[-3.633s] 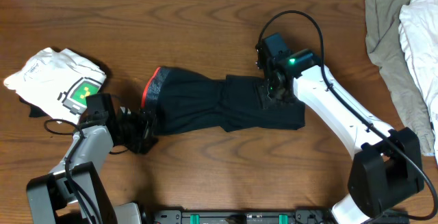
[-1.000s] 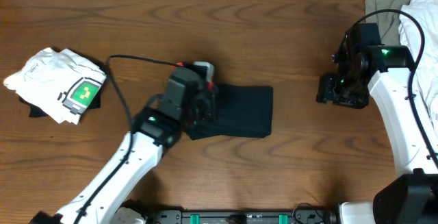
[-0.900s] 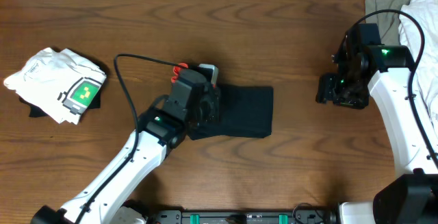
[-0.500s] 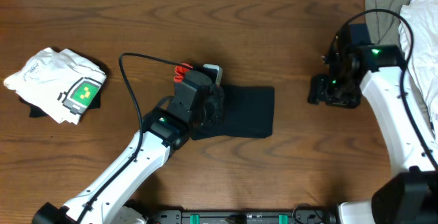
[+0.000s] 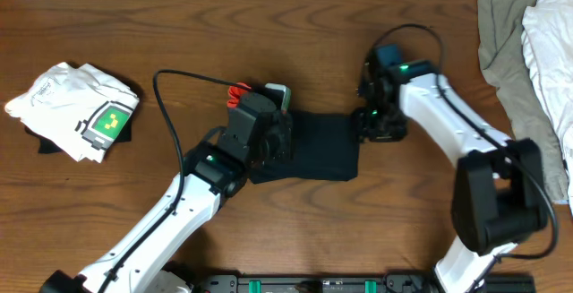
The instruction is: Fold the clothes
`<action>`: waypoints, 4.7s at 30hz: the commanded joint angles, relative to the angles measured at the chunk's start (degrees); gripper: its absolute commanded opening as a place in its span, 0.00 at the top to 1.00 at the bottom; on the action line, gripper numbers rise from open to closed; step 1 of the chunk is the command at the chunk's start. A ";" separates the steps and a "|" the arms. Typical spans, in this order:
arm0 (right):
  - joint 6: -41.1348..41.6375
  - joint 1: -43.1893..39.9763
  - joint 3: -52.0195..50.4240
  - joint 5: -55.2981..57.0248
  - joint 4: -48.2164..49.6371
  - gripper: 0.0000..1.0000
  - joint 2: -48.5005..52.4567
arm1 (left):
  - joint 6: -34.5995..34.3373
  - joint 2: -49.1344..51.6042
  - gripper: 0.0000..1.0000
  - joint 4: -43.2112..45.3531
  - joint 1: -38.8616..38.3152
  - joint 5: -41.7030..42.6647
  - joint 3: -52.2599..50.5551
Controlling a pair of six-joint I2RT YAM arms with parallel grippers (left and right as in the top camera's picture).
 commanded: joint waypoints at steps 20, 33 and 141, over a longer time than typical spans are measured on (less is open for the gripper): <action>1.90 2.25 -0.26 -0.39 3.43 0.46 9.64 | 3.89 -4.00 0.94 -1.81 -2.23 9.40 3.21; 2.38 3.15 -0.26 -0.37 3.45 0.46 9.64 | 5.79 -3.69 0.94 -3.13 -8.90 6.75 5.99; -16.98 7.13 3.41 -2.08 2.23 0.37 -2.86 | -0.61 12.85 0.66 -10.64 1.92 -7.13 3.98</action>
